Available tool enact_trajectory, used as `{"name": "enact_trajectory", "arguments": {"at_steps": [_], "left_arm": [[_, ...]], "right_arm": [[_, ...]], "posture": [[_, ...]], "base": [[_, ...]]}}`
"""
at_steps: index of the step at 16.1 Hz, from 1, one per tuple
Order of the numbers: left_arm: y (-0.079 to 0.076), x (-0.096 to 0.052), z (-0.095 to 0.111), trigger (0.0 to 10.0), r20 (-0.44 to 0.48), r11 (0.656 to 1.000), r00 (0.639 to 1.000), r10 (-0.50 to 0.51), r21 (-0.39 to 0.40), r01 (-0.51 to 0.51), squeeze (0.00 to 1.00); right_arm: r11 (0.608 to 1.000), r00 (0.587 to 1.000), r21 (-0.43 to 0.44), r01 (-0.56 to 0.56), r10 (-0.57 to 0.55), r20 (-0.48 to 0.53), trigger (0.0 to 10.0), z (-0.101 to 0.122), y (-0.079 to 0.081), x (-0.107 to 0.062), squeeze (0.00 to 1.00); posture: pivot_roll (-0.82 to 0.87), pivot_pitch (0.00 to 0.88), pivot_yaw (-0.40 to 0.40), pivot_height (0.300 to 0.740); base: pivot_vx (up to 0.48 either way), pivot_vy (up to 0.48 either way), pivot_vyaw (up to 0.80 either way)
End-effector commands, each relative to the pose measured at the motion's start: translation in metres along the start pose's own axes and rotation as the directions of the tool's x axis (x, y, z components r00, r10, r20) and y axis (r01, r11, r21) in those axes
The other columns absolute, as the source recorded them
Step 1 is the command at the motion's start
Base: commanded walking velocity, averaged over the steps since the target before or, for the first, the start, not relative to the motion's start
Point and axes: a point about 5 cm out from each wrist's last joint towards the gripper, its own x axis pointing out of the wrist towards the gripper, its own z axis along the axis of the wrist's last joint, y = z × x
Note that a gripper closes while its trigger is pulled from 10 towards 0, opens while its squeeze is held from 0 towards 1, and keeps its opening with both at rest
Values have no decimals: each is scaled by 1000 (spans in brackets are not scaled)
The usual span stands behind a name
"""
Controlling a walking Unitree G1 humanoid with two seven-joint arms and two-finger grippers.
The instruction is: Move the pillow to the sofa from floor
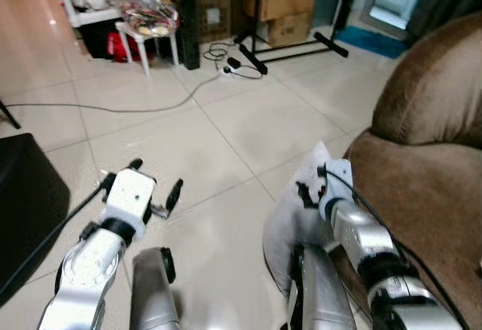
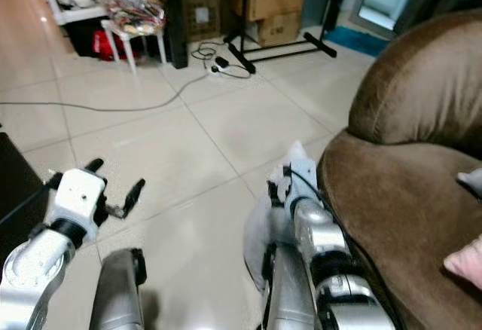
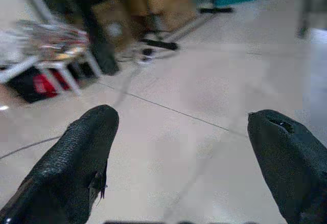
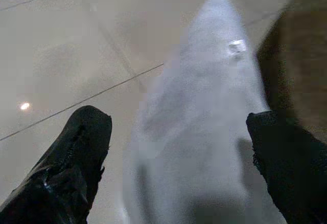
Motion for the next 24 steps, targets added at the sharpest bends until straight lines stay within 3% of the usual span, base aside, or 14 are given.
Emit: {"name": "enact_trajectory", "arguments": {"at_steps": [1, 2, 4, 6, 8, 9, 10, 11, 12, 13, 14, 17, 18, 24], "left_arm": [[-6, -1, 3, 10000, -1, 999, 999, -52, 4, 52, 745], [-10, -3, 3, 10000, -6, 996, 996, -89, 6, 89, 745], [-16, -13, 1, 10000, -22, 987, 987, -158, -27, 158, 753], [-26, -28, -3, 10000, -45, 962, 965, -260, -103, 254, 769], [-34, -37, -8, 10000, -78, 935, 936, -344, -124, 333, 765], [-35, -40, -10, 10000, -95, 928, 927, -362, -128, 349, 765], [-34, -40, -9, 10000, -98, 928, 927, -362, -128, 349, 765], [-32, -41, -9, 10000, -102, 927, 926, -365, -130, 351, 769], [-31, -43, -9, 10000, -107, 924, 922, -372, -134, 358, 769], [-30, -44, -9, 10000, -111, 920, 917, -383, -139, 367, 765], [-30, -46, -10, 10000, -116, 915, 912, -392, -147, 375, 765], [-30, -47, -10, 10000, -121, 903, 901, -416, -176, 393, 761], [-30, -45, -10, 10000, -120, 900, 899, -421, -179, 397, 765], [-27, -39, -7, 10000, -108, 899, 899, -425, -171, 404, 765]], "right_arm": [[999, 999, 21, 42, -43, 22, 10000, 3, -7, 1, 0], [997, 997, 28, 72, -73, 27, 10000, 2, -10, 2, 1000], [989, 989, 17, 146, -146, -2, 10000, -2, -17, 3, 1000], [983, 977, -81, 166, -176, -125, 10000, -17, -21, 3, 1000], [985, 973, -59, 164, -171, -158, 10000, -24, -18, 4, 1000], [984, 969, -36, 176, -180, -171, 10000, -27, -16, 4, 835], [984, 968, -33, 175, -178, -179, 10000, -28, -15, 4, 122], [983, 963, -62, 175, -184, -196, 10000, -31, -15, 3, 0], [981, 957, -75, 179, -192, -219, 10000, -36, -16, 2, 0], [980, 952, -68, 185, -196, -237, 4941, -38, -16, 2, 0], [981, 950, -54, 185, -193, -247, 2000, -40, -16, 2, 0], [985, 952, -47, 168, -174, -252, 1020, -39, -11, 2, 0], [984, 952, -69, 165, -177, -249, 0, -38, -10, 3, 0], [989, 959, -62, 137, -148, -241, 0, -33, -5, 4, 0]], "posture": [[-46, 0, -36, 456], [-40, 0, -34, 456], [-40, 1, -23, 456], [-32, 17, -23, 456], [-29, 27, -20, 456], [-14, 34, -17, 456], [-11, 34, -16, 456], [-5, 34, -16, 456], [0, 31, -16, 456], [2, 29, -18, 456], [5, 21, -20, 456], [4, 0, -19, 456], [3, 0, -15, 456], [3, 0, -9, 456]], "base": [[0, 0, 0], [0, 0, 0], [0, 0, 0], [0, 0, 0], [0, 0, 0], [0, 0, 0], [0, 0, 0], [0, 0, 0], [0, 0, 0], [0, 0, 0], [0, 0, 0], [0, 0, 0], [0, 0, 0], [0, 0, 0]]}}
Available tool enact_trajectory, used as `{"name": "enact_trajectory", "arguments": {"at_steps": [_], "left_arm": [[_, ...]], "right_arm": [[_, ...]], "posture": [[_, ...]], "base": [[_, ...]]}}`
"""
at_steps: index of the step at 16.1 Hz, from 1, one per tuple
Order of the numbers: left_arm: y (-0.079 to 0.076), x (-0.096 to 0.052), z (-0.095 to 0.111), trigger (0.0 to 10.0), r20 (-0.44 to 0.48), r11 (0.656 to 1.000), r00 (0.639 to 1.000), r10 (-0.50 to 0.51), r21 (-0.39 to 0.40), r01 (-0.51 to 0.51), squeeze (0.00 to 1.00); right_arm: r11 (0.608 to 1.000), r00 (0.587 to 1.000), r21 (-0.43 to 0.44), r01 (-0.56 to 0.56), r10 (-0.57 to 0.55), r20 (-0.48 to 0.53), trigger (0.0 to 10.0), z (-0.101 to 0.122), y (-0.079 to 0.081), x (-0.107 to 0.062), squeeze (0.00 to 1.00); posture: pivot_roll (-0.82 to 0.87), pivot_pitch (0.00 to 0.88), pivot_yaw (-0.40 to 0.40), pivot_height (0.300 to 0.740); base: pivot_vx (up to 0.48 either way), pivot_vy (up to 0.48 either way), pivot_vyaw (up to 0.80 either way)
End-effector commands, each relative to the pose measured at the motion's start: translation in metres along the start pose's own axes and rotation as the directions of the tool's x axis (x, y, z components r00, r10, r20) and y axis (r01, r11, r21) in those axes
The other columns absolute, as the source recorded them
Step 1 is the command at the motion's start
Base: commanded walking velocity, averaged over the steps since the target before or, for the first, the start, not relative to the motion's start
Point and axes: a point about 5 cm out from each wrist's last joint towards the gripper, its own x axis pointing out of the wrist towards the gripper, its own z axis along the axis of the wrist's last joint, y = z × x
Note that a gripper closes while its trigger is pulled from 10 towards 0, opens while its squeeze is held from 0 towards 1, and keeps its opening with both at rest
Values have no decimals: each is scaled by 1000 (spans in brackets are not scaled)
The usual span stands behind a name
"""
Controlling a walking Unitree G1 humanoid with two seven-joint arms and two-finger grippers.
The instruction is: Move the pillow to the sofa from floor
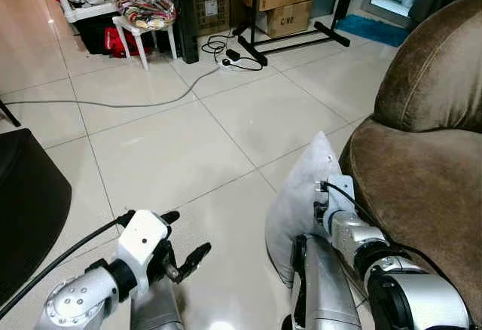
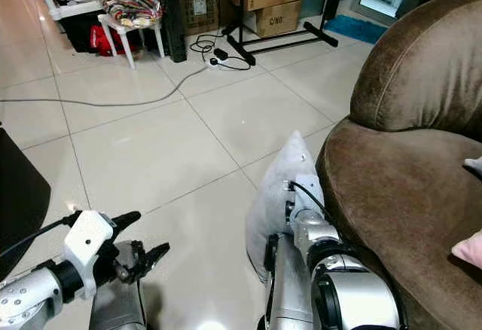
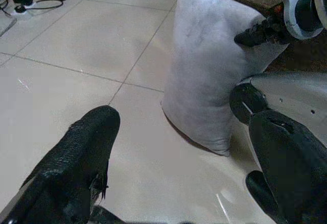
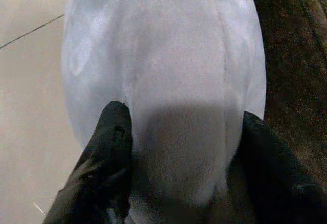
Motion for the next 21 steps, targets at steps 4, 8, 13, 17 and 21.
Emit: {"name": "enact_trajectory", "arguments": {"at_steps": [4, 8, 13, 17, 21], "left_arm": [[4, 1, 1, 10000, -5, 1000, 1000, -2, 6, 2, 757], [8, 4, 4, 10000, 4, 1000, 1000, 7, 7, -7, 765], [16, 13, 9, 10000, 27, 1000, 999, 27, 15, -28, 757], [23, 14, 10, 10000, 64, 993, 991, 121, 4, -121, 741], [39, 12, 12, 10000, 121, 939, 931, 344, -20, -344, 682]], "right_arm": [[1000, 1000, -1, -29, 29, -10, 0, 2, 6, 0, 0], [999, 999, 8, -37, 37, -8, 0, 3, 7, -1, 0], [998, 999, 27, -51, 51, 2, 0, 2, 9, -1, 0], [988, 993, 111, -110, 105, 44, 0, 5, 13, -1, 0], [948, 973, 255, -190, 147, 179, 0, 18, 11, -4, 0]], "posture": [[6, 0, -5, 456], [10, 0, 0, 456], [16, 0, 3, 456], [29, 0, -25, 456], [25, 0, -53, 456]], "base": [[0, 0, 0], [0, 0, 0], [0, 0, 0], [0, 0, 0], [0, 0, 0]]}}
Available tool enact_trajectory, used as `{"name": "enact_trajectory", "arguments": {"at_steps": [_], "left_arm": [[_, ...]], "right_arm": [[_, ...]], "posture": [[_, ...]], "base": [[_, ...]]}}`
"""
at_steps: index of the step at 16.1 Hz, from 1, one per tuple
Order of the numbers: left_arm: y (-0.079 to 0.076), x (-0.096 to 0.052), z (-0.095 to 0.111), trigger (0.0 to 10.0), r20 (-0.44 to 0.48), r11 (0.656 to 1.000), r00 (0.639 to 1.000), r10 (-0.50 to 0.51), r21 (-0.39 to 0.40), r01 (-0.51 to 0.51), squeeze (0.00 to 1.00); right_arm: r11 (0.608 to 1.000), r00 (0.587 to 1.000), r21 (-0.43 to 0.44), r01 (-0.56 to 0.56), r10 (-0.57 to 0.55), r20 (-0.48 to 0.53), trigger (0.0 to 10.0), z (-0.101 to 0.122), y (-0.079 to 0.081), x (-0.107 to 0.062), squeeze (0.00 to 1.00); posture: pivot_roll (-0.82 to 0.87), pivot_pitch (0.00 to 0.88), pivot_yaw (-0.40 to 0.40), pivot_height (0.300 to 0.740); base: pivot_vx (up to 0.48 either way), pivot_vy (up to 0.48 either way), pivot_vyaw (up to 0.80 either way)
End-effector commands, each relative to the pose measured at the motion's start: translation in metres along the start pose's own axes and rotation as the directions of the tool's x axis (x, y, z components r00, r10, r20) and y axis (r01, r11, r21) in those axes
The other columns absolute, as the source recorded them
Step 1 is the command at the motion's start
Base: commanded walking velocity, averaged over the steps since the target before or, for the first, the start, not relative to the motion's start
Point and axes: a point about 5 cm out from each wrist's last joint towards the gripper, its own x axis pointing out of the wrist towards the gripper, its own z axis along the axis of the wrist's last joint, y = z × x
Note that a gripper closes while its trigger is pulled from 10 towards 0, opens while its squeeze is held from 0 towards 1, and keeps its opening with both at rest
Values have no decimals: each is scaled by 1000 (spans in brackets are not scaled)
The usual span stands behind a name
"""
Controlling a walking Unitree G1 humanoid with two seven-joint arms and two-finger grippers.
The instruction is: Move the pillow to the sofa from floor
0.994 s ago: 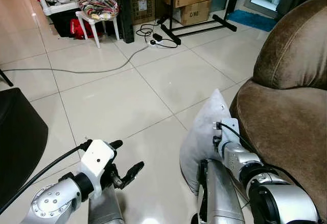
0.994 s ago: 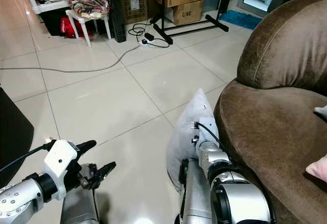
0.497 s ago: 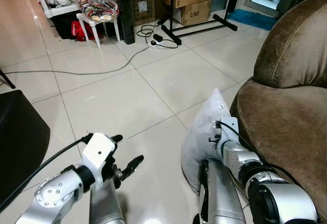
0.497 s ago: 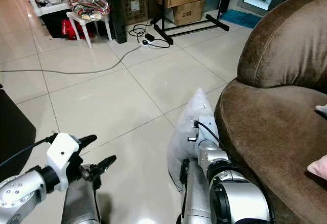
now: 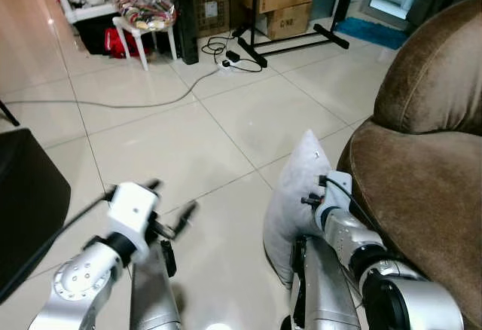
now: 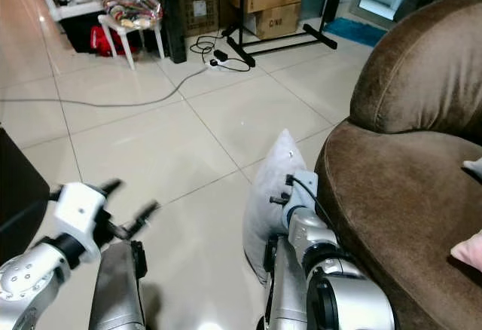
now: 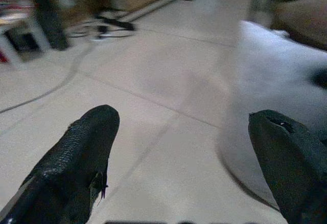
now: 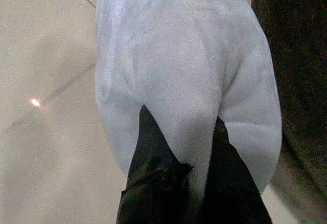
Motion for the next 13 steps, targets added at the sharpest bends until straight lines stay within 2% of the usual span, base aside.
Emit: {"name": "enact_trajectory", "arguments": {"at_steps": [1, 3, 4, 6, 7, 8, 9, 10, 11, 13], "left_arm": [[8, 2, 2, 10000, 8, 997, 997, 70, 23, -71, 631], [14, 7, 11, 10000, 54, 993, 992, 116, 15, -117, 596], [16, 8, 15, 10000, 70, 992, 990, 124, 2, -125, 588], [20, 11, 26, 10000, 112, 985, 980, 167, 18, -170, 576], [20, 12, 28, 10000, 119, 982, 976, 181, 31, -186, 573], [20, 12, 28, 10000, 121, 982, 976, 182, 29, -187, 573], [21, 11, 35, 10000, 155, 980, 968, 197, 6, -200, 561], [23, 10, 40, 10000, 174, 977, 962, 212, -1, -215, 537], [27, 10, 48, 10000, 206, 972, 951, 232, -9, -235, 510], [28, 12, 56, 10000, 237, 968, 940, 246, -1, -253, 502]], "right_arm": [[997, 995, 57, -50, 45, 92, 0, 17, 3, -2, 0], [979, 956, 91, -184, 156, 250, 0, 43, 11, -21, 0], [975, 942, 91, -204, 171, 289, 0, 51, 12, -29, 0], [953, 882, 123, -278, 203, 425, 0, 79, 8, -58, 0], [937, 832, 135, -323, 214, 512, 0, 97, 8, -78, 0], [918, 812, 161, -362, 226, 539, 0, 103, 10, -83, 0], [830, 677, 124, -543, 346, 649, 10000, 137, 28, -115, 0], [808, 597, 58, -586, 381, 706, 10000, 157, 34, -131, 0], [830, 540, 61, -554, 302, 786, 10000, 187, 31, -143, 0], [848, 503, 101, -520, 208, 839, 10000, 214, 22, -155, 0]], "posture": [[6, 0, -45, 456], [-19, 0, -35, 456], [-22, 0, -33, 456], [-27, 0, -32, 456], [-37, 0, -36, 456], [-37, 0, -36, 456], [-37, 0, -36, 456], [-38, 0, -41, 456], [-35, 0, -46, 456], [-20, 0, -61, 466]], "base": [[0, 0, 0], [0, 0, 0], [0, 0, 0], [0, 0, 0], [0, 0, 0], [0, 0, 0], [0, 0, 0], [0, 0, 0], [0, 0, 0], [0, 0, 0]]}}
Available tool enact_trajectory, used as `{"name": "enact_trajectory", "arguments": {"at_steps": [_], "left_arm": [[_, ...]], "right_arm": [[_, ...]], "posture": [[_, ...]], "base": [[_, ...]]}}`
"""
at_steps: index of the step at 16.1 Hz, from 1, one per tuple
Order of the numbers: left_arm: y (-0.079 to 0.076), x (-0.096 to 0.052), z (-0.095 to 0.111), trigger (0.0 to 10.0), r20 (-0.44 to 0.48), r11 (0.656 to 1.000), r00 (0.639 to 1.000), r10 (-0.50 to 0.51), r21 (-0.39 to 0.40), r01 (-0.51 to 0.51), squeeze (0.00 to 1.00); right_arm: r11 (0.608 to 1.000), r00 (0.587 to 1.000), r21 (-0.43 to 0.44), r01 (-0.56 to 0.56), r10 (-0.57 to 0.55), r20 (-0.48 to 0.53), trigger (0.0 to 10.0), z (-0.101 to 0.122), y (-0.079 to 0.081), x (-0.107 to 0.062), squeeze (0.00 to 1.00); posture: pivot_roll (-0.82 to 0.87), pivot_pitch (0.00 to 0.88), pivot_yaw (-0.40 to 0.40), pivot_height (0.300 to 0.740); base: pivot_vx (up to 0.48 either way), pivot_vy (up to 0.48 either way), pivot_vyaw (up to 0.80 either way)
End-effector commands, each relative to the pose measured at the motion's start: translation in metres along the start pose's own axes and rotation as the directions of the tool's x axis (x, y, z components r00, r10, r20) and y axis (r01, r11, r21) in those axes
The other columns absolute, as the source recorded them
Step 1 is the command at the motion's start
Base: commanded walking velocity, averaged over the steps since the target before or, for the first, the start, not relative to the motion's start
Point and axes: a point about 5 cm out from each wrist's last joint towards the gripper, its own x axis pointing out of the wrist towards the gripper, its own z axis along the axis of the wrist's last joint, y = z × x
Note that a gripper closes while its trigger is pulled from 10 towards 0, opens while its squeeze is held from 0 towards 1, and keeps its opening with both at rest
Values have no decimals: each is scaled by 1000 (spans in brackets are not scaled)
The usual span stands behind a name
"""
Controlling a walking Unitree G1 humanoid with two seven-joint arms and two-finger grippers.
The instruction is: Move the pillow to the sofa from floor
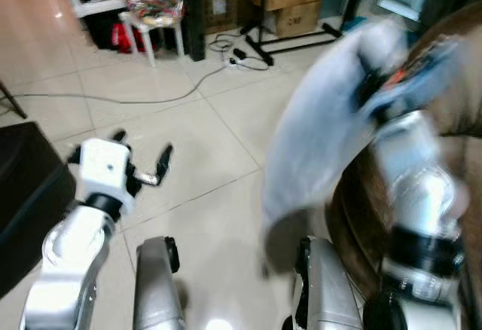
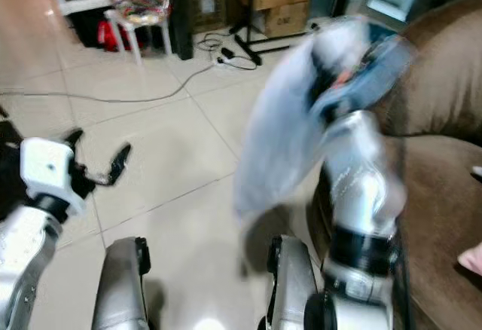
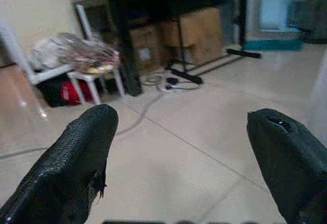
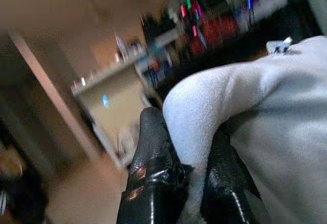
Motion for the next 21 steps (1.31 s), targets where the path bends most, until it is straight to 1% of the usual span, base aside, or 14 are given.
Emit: {"name": "enact_trajectory", "arguments": {"at_steps": [1, 2, 3, 5, 7, 9, 10, 11, 12, 13, 15, 19, 20, 21], "left_arm": [[1, 2, 4, 10000, 14, 1000, 1000, 17, 3, -17, 502], [2, 2, 7, 10000, 28, 1000, 999, 30, 1, -30, 506], [3, 2, 10, 10000, 35, 999, 999, 34, 1, -34, 502], [3, 2, 11, 10000, 41, 999, 999, 36, 1, -36, 506], [5, 4, 12, 10000, 45, 999, 998, 40, 4, -40, 506], [6, 5, 13, 10000, 51, 999, 998, 41, 9, -42, 506], [6, 6, 14, 10000, 56, 999, 998, 40, 11, -41, 506], [5, 6, 14, 10000, 56, 999, 998, 39, 11, -40, 506], [5, 7, 15, 10000, 62, 999, 997, 38, 16, -39, 506], [5, 8, 16, 10000, 67, 999, 997, 39, 19, -40, 506], [5, 7, 15, 10000, 69, 999, 997, 43, 19, -44, 506], [5, 8, 14, 10000, 68, 999, 997, 43, 23, -44, 510], [4, 8, 14, 10000, 65, 999, 997, 40, 28, -42, 506], [4, 8, 13, 10000, 56, 998, 998, 37, 41, -40, 506]], "right_arm": [[999, 997, -24, 32, -31, 67, 10000, 19, -3, 3, 0], [997, 994, -64, 35, -28, 108, 10000, 34, -1, 7, 0], [997, 992, -71, 26, -17, 126, 10000, 45, 2, 9, 0], [998, 986, -66, 9, 2, 166, 10000, 59, 5, 13, 0], [998, 982, -58, 19, -8, 187, 10000, 62, 5, 18, 0], [999, 977, -44, 18, -8, 212, 10000, 68, 11, 20, 0], [998, 972, -59, 11, 4, 237, 10000, 76, 15, 22, 0], [998, 971, -63, 9, 6, 240, 10000, 78, 15, 23, 0], [996, 969, -90, 12, 11, 249, 10000, 81, 14, 24, 0], [995, 968, -99, 11, 14, 252, 10000, 82, 12, 25, 0], [992, 971, -123, 36, -6, 239, 10000, 76, 4, 25, 0], [983, 967, -144, 118, -81, 240, 10000, 71, -12, 29, 0], [980, 972, -165, 113, -74, 224, 10000, 68, -13, 29, 0], [970, 980, -218, 112, -71, 185, 10000, 58, -14, 27, 0]], "posture": [[-20, 0, -61, 476], [-10, 0, -68, 486], [-4, 0, -73, 496], [-4, 0, -73, 511], [-1, 0, -73, 526], [1, 0, -73, 546], [0, 0, -72, 561], [0, 0, -72, 566], [0, 0, -76, 576], [0, 0, -76, 586], [0, 0, -76, 611], [6, 0, -81, 651], [7, 0, -82, 661], [9, 0, -84, 671]], "base": [[0, 0, 0], [0, 0, 0], [0, 0, 0], [0, 0, 0], [0, 0, 0], [0, 0, 0], [0, 0, 0], [0, 0, 0], [0, 0, 0], [0, 0, 0], [0, 0, 0], [0, 0, 0], [0, 0, 0], [0, 0, 0]]}}
